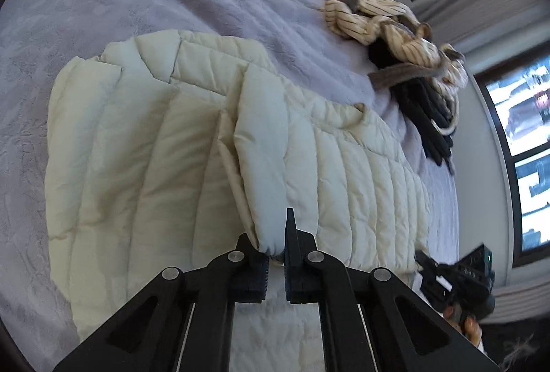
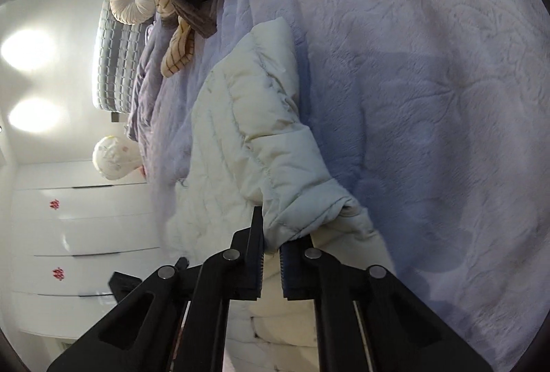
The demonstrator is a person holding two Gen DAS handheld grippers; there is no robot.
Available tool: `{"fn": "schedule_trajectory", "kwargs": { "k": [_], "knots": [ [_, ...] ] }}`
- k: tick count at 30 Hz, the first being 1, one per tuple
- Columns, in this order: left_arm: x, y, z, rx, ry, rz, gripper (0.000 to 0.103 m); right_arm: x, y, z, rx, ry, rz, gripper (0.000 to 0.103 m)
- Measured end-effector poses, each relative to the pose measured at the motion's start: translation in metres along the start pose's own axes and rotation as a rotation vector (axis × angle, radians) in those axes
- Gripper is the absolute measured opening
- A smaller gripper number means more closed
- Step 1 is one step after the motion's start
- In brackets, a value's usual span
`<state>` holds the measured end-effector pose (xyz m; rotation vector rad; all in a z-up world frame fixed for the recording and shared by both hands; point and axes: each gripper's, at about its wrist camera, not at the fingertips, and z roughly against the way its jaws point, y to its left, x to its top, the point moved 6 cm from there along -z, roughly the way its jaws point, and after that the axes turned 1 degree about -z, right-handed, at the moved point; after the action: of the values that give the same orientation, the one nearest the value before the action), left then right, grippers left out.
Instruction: Fold large clothes
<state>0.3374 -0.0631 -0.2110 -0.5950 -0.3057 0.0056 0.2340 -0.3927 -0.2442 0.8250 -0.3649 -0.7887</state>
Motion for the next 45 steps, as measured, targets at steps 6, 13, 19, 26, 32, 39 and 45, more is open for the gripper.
{"fn": "schedule_trajectory", "kwargs": {
  "k": [6,13,19,26,32,39,45],
  "knots": [
    [-0.035,0.004,0.004,0.077,0.018,-0.082,0.008,-0.004,-0.023,0.003,-0.052,0.022,0.018,0.007],
    [-0.036,0.029,0.003,0.164,0.026,-0.076,0.008,-0.008,-0.022,-0.006,-0.076,0.028,0.041,0.007],
    [-0.036,0.048,0.039,0.259,0.010,-0.086,0.008,-0.006,-0.017,-0.005,-0.080,0.025,0.052,0.007],
    [-0.018,0.034,0.052,0.269,-0.042,-0.130,0.008,-0.021,0.011,0.011,-0.102,0.092,0.235,0.012],
    [-0.010,0.003,0.019,0.265,-0.043,-0.196,0.008,0.007,0.042,0.047,0.001,0.005,0.301,0.071],
    [-0.013,0.018,-0.011,0.326,-0.008,-0.171,0.008,0.076,0.010,0.007,0.065,-0.012,0.060,0.067],
    [-0.013,0.021,-0.023,0.358,-0.005,-0.187,0.008,0.086,0.024,-0.019,0.120,0.021,0.103,0.008]
  ]
}}
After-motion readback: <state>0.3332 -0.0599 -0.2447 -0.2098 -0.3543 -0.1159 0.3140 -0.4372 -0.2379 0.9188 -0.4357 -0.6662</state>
